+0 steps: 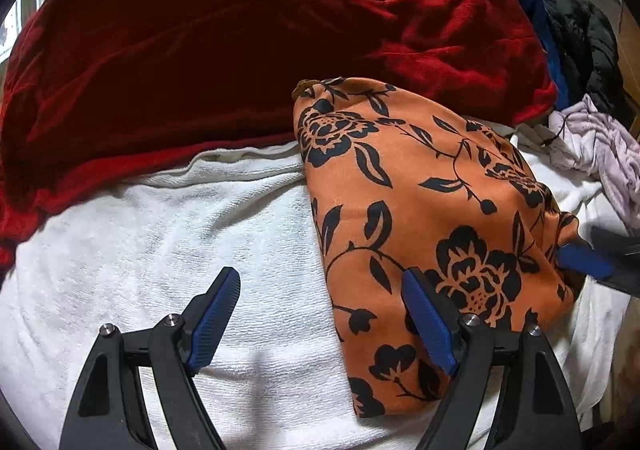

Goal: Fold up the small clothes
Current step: 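Grasp the blouse edge with the right gripper and lift it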

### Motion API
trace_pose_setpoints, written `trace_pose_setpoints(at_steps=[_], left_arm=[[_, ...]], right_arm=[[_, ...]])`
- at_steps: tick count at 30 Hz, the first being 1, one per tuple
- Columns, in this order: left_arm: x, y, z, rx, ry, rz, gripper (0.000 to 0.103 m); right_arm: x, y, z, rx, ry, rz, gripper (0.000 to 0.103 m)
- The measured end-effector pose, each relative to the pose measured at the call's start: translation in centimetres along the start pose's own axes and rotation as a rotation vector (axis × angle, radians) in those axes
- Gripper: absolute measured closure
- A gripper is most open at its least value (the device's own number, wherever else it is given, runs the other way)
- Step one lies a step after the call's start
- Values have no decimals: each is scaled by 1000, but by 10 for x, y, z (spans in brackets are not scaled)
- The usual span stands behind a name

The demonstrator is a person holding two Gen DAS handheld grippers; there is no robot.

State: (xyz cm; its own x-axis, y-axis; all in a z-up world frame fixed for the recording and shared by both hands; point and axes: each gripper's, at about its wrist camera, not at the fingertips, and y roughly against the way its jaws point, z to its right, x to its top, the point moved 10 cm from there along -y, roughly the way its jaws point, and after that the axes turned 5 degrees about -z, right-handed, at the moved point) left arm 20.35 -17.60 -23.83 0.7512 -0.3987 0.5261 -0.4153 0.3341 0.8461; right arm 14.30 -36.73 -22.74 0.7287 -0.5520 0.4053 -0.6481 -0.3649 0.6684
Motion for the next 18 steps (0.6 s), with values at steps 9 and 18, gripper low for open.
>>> trace_pose_setpoints(at_steps=[9,18], left_arm=[[9,13,-8,4,-5,64,20],[25,-33,-4,-123,29,-33,20]], right_arm=[[21,28,42,-113,-84,116,103],[65,-33,25,-129,-71,16,97]])
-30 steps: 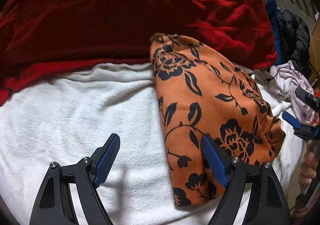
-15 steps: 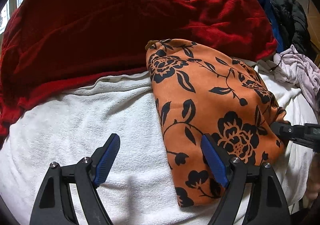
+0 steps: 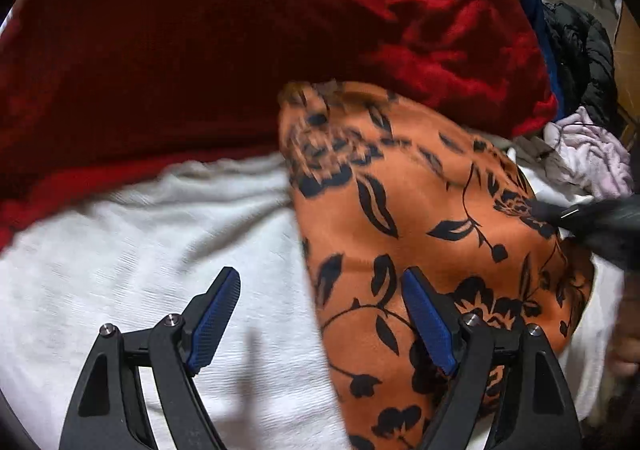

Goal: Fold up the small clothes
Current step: 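Grasp the blouse edge with the right gripper and lift it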

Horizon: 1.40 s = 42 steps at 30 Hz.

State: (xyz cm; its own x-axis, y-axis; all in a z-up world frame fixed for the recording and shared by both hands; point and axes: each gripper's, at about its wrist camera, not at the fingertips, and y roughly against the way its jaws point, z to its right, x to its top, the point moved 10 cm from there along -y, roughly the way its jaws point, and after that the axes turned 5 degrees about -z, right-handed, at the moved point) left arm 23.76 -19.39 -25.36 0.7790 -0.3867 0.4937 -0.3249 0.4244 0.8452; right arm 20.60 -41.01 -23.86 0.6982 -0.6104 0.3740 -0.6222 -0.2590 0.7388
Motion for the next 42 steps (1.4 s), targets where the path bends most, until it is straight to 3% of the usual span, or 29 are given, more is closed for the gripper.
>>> trace_pose_setpoints(at_steps=[1,4,9,11,12,13,17,21,25,30,35,39,42], left_arm=[[-1,-6,1,-39,8,-12,20],[2,-9,-2,-117,24,-48,20],[14,2,-12,-143,23,-22,20],[15,4,-11,-153,34,-17,20],[15,5,-12,-156,36,-14,20],[15,7,-11,-153,31,-5,20],[19,12,-3,-167,8,13,20],[21,10,5,-250,29,6,20],[20,3,8,-337,66,-25,20],[11,-11,21,-371,60,-79,20],[5,-9,24,-344,32,-76,20],[9,-12,28,-318,36,-69,20],[6,-13,29,-293,19,-64,20]], right_arm=[[-3,-16,10,-24,-11,-43,97],[0,-19,15,42,-38,-45,98],[25,42,8,91,32,172,92],[28,57,12,118,8,215,52],[28,62,17,151,-40,235,9],[32,64,19,188,-80,256,5],[30,47,30,251,-130,137,5],[19,19,52,282,-195,34,5],[16,6,60,302,-227,-1,6],[14,-4,56,283,-205,-10,6],[7,-13,31,310,-169,-60,11],[7,-3,7,255,-34,-27,14],[-1,-22,15,184,-54,-78,21]])
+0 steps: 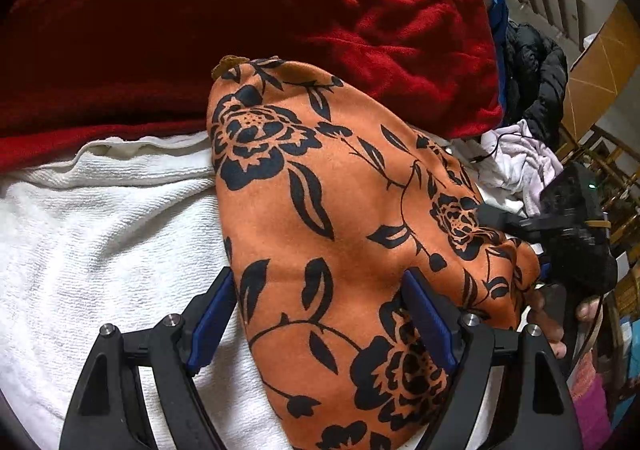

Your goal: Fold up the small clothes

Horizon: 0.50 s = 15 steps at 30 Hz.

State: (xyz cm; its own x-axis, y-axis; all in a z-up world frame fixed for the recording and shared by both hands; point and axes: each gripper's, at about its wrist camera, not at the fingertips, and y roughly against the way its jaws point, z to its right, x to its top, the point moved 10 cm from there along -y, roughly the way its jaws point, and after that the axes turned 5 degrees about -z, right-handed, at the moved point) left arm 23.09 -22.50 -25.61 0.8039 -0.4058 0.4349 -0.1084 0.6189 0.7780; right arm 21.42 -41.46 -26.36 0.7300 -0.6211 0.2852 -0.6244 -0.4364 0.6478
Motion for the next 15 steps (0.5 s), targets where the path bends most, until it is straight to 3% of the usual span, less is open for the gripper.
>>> trace_pose_setpoints(at_steps=[4,7,11,12,13,15], left_arm=[[3,6,5,-23,4,38,20],[4,0,10,9,-5,42,21],[5,-4,17,99,-49,46,36],[6,-3,20,105,-57,52,41],[7,-2,22,111,-61,58,52],[9,1,26,102,-52,70,57]], right_arm=[[-3,-4,-1,-113,49,11,38],[-4,-3,-3,-174,75,30,53],[-6,4,-2,-195,82,57,59],[-6,6,-5,-202,94,67,60],[-6,7,-8,-203,99,73,61],[-7,13,-13,-195,105,89,61]])
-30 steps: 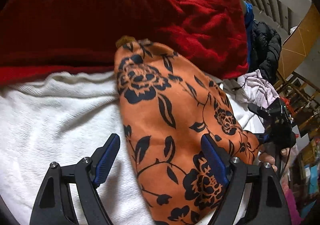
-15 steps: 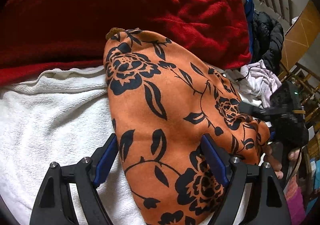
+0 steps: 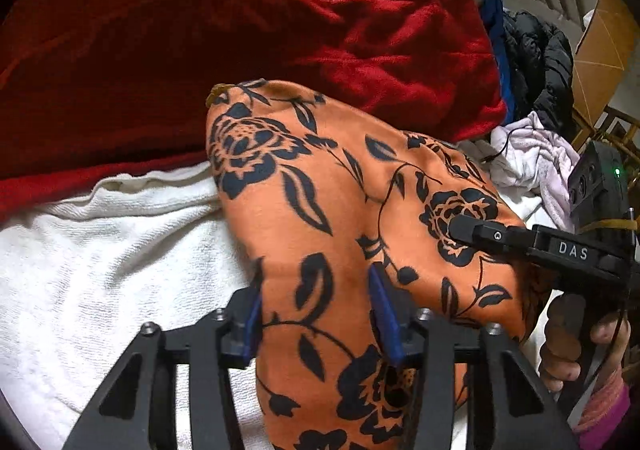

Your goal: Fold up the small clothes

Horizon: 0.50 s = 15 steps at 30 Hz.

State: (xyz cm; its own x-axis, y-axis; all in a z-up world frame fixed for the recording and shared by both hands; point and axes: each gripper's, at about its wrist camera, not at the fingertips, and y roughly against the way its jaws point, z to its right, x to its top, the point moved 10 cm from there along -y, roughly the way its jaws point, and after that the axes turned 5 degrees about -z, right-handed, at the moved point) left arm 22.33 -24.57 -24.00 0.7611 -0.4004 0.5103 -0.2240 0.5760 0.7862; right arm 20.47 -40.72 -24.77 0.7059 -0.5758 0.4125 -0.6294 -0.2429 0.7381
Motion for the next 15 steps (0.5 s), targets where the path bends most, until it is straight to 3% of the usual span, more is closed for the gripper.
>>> trace_pose_setpoints(at_steps=[5,15], left_arm=[[2,15,-5,-10,14,26,69],[6,82,3,36,-42,139,70]], right_arm=[[-1,16,-14,21,27,40,63],[-16,50,-72,72,151,105,64]])
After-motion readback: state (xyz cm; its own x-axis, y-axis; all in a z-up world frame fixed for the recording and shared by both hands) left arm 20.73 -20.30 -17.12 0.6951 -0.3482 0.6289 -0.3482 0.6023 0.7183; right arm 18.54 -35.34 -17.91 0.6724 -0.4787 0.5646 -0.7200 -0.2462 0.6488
